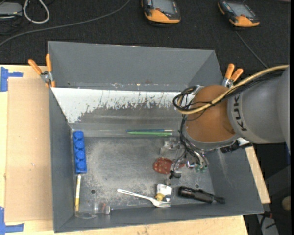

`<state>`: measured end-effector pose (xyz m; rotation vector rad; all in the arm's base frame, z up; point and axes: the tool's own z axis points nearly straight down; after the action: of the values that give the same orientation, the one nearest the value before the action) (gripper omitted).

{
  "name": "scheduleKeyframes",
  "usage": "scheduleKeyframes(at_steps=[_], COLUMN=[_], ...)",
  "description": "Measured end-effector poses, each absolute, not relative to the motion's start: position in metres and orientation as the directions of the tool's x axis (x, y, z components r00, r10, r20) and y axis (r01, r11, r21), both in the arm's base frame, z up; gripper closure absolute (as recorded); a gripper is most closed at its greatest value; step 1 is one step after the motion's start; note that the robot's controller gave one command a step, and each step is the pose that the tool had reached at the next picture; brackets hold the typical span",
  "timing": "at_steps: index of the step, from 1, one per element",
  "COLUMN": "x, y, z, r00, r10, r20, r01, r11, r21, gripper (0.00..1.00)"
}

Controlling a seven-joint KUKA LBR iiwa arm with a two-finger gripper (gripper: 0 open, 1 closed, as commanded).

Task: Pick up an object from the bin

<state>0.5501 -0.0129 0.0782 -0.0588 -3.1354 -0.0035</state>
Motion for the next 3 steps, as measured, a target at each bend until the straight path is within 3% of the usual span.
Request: scheduleKeyframes(at_steps=[1, 2, 3], x=[0.5576, 0.5530, 0.5530], y=[-0.0208, -0.0143, -0.0143], z=[0.0696, 0.0753, 0.0753], r00=[-0.997, -1.000, -1.000], r10=[-0.078, -0.005, -0.004], r20=[-0.001, 0.002, 0.002], r01=[-0.078, -0.005, -0.004], r11=[0.997, 1.000, 1.000], r21=[0.003, 0.004, 0.004], gripper=[0.00, 1.00, 1.00])
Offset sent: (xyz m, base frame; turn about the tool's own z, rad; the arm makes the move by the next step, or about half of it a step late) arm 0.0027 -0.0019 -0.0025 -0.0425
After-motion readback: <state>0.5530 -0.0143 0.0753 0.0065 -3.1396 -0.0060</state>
